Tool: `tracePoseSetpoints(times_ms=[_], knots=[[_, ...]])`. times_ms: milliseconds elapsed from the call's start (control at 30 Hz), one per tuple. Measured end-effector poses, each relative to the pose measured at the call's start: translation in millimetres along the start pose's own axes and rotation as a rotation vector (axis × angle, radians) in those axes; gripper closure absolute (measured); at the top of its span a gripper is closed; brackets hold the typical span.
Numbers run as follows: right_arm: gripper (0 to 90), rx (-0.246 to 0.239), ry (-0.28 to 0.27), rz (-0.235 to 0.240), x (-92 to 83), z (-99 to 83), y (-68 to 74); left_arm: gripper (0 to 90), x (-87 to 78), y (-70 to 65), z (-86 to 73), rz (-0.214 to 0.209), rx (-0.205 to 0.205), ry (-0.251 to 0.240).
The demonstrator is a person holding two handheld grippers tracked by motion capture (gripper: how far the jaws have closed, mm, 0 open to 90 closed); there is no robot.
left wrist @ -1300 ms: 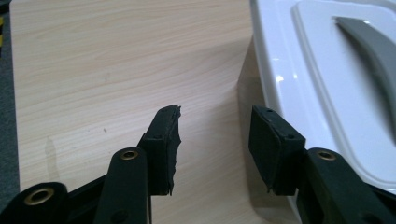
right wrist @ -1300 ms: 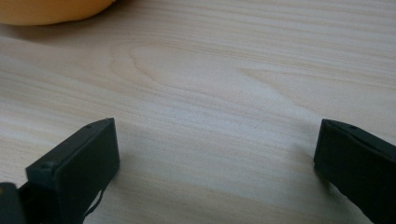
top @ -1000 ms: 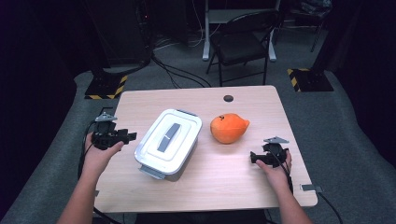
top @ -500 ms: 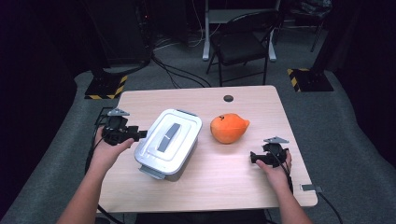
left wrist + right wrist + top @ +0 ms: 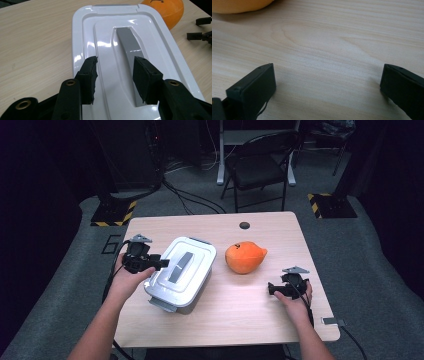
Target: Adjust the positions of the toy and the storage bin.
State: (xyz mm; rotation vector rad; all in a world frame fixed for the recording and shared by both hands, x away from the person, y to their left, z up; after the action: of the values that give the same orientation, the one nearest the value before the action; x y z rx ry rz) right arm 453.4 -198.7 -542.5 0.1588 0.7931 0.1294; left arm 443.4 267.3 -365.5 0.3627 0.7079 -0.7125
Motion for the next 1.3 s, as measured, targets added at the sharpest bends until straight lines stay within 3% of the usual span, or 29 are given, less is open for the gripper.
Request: tracePoseSetpoints(times_ms=[367,967,1300], knots=[[0.0,0.0,0.0,0.0,0.0,0.0,0.0,53.0,14.2,-11.7,9.9,-0.038,0.037,0.013],[0.0,0.0,0.0,0.0,0.0,0.0,0.0,52.4,37.8,-23.9,12.5,-0.046,0.048,0.058],[0.0,-0.001,0.0,0.0,0.0,0.1,0.0,58.3,47.0,-27.3,11.8,-0.027,0.054,0.082]])
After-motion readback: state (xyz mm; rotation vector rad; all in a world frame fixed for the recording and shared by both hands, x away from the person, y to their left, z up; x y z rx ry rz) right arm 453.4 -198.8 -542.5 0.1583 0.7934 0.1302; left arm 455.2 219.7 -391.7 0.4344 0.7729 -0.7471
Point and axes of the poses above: each handheld gripper's, and its own axes: x roughly forward along the jaws, z roughly out of its top, y roughly to its left, the point moved 2 cm from there along x, roughly forward along the jaws, and after that the axes turned 15 degrees about x, right-handed, at the moved point
